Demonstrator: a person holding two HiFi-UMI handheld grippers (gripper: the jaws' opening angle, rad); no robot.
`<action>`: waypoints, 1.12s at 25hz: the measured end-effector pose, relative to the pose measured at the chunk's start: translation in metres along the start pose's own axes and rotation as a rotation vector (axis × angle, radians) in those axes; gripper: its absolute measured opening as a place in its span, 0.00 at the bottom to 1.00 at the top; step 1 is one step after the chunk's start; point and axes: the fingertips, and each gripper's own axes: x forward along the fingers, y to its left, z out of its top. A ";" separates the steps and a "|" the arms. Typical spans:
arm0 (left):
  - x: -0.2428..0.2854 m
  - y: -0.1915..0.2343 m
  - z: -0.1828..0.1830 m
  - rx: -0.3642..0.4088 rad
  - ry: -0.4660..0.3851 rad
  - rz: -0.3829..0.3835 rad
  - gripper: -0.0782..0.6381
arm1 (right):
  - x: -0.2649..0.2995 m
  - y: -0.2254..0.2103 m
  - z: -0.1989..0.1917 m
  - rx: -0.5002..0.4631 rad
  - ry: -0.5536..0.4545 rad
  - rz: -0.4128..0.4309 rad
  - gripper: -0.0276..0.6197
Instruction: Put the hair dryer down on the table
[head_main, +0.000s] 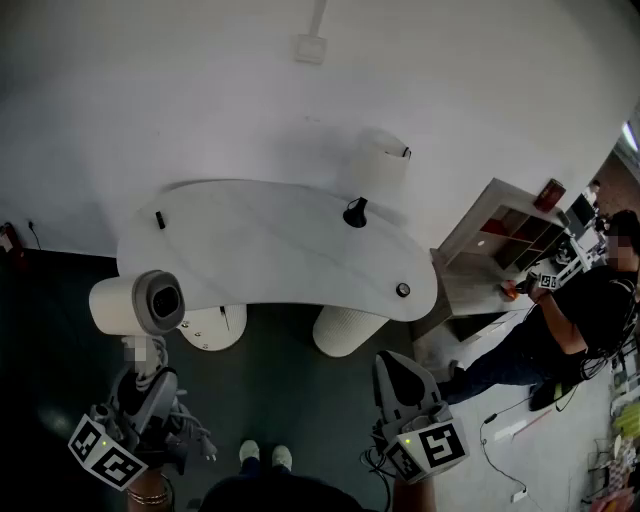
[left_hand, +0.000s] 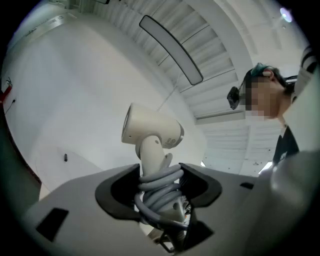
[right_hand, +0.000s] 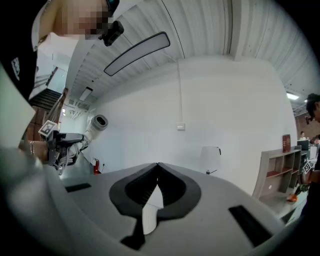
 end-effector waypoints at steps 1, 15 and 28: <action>0.002 -0.001 0.001 0.005 -0.003 -0.004 0.47 | 0.001 0.002 0.002 0.005 -0.013 0.010 0.07; 0.004 -0.004 0.001 0.012 -0.021 0.007 0.47 | 0.001 -0.005 0.001 -0.009 -0.029 0.030 0.07; 0.012 -0.022 0.009 -0.012 -0.025 0.035 0.47 | 0.015 -0.002 0.013 0.030 0.003 0.151 0.07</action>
